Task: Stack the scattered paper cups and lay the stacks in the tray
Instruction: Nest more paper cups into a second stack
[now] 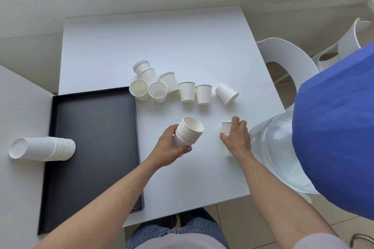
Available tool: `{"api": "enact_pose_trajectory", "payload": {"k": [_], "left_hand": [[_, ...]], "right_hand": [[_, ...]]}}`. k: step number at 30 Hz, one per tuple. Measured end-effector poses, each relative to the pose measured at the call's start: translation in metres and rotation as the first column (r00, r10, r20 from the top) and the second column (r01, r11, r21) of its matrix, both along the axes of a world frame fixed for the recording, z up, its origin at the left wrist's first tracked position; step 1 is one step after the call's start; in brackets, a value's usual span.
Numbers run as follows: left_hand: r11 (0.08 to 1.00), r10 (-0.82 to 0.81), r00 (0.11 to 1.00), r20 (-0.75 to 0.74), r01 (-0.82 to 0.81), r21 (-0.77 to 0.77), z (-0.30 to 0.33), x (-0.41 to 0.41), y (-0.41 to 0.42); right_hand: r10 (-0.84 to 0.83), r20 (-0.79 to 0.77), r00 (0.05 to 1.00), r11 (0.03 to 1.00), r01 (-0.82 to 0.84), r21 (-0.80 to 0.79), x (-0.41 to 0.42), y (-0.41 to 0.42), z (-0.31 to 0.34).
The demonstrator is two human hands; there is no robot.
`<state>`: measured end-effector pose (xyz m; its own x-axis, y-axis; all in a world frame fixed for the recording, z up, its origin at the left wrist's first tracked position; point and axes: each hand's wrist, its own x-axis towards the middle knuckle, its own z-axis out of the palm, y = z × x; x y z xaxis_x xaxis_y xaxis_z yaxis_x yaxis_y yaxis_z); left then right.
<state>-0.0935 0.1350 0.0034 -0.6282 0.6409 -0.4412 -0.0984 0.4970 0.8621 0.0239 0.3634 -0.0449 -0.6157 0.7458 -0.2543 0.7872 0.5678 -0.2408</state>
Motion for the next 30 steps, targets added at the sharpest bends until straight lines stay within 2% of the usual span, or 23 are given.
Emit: {"api": "enact_pose_trajectory", "payload": {"k": [3, 8, 12, 16, 20, 23, 25, 30], "left_hand": [[1.0, 0.019, 1.0, -0.023, -0.019, -0.001, 0.001, 0.0, -0.006], [0.998, 0.056, 0.997, -0.046, -0.056, 0.005, 0.0, 0.0, -0.015], [0.995, 0.098, 0.994, -0.039, -0.096, 0.028, 0.001, 0.003, -0.021], [0.99, 0.127, 0.992, -0.019, -0.126, 0.057, 0.005, 0.005, -0.027], [0.985, 0.16, 0.987, -0.011, -0.159, 0.073, 0.006, 0.005, -0.034], [0.984, 0.166, 0.985, -0.039, -0.163, 0.07, 0.006, 0.005, -0.039], [0.983, 0.17, 0.984, -0.048, -0.167, 0.073, 0.007, 0.005, -0.042], [0.98, 0.174, 0.981, -0.08, -0.165, 0.106, 0.013, 0.005, -0.045]], "right_hand": [[-0.011, -0.067, 0.998, 1.0, 0.01, -0.01, 0.001, 0.0, -0.001], [-0.094, -0.355, 0.93, 0.99, 0.05, -0.129, -0.006, -0.011, 0.006], [-0.285, -0.583, 0.761, 0.944, 0.117, -0.309, -0.023, -0.032, 0.028], [-0.349, -0.757, 0.552, 0.927, 0.085, -0.365, -0.049, -0.064, 0.066], [-0.405, -0.843, 0.354, 0.909, 0.05, -0.415, -0.068, -0.085, 0.102], [-0.413, -0.873, 0.26, 0.905, 0.007, -0.426, -0.077, -0.093, 0.123], [-0.393, -0.883, 0.257, 0.909, -0.04, -0.416, -0.08, -0.102, 0.131], [-0.301, -0.876, 0.376, 0.914, -0.147, -0.377, -0.077, -0.13, 0.126]]}}
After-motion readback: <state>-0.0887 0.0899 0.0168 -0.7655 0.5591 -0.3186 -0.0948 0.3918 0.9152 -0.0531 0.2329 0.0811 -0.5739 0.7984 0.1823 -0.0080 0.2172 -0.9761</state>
